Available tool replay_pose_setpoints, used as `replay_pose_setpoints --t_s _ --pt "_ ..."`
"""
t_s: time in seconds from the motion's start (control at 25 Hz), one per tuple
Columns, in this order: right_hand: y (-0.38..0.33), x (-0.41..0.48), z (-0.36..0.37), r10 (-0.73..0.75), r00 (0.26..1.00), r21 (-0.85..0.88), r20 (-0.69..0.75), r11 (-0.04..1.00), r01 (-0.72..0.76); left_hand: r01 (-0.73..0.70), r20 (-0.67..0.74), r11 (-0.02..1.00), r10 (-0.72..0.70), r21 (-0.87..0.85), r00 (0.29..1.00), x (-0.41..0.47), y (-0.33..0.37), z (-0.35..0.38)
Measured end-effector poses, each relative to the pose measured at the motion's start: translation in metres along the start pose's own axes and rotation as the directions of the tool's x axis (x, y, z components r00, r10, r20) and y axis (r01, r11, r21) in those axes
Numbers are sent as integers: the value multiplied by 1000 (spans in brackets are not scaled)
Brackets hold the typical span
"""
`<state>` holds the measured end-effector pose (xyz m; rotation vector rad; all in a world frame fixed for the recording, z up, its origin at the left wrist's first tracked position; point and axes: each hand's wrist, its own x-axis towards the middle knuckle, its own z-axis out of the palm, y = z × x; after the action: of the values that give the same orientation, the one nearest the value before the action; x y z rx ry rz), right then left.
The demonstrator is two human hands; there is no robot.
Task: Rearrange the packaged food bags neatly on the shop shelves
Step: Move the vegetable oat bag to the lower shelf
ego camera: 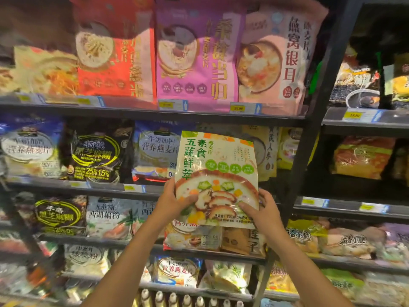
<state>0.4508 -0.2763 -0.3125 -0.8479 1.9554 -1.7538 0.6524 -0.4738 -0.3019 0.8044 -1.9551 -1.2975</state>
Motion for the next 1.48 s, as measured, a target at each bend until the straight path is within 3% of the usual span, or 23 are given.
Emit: replay_pose_setpoints --t_s 0.12,0.48,0.6,0.76,0.84,1.0,1.28,1.48 --pt "2 43 10 -24 1000 -22 9 999 24 -71 64 978 59 194 996 32 -5 -10" --pt "15 169 27 -77 997 -51 -5 996 76 -126 -22 959 136 255 990 142 -11 15" --pt "34 191 33 -69 997 -202 -34 977 61 -39 -89 937 75 348 993 161 -31 32" --pt "57 195 38 -35 995 -415 94 907 71 86 -82 907 -57 412 995 165 -60 46" --pt "56 199 41 -42 996 -482 82 873 77 118 -141 897 -62 427 988 168 -64 54" --pt "58 208 51 -51 999 -546 -12 837 36 150 -229 880 -49 450 972 182 -62 71" --pt "49 229 56 66 997 -673 -27 736 -66 172 -264 846 -38 505 964 200 -61 83" --pt "46 216 31 71 997 -582 -10 811 -64 174 -279 879 -48 444 959 186 -67 79"
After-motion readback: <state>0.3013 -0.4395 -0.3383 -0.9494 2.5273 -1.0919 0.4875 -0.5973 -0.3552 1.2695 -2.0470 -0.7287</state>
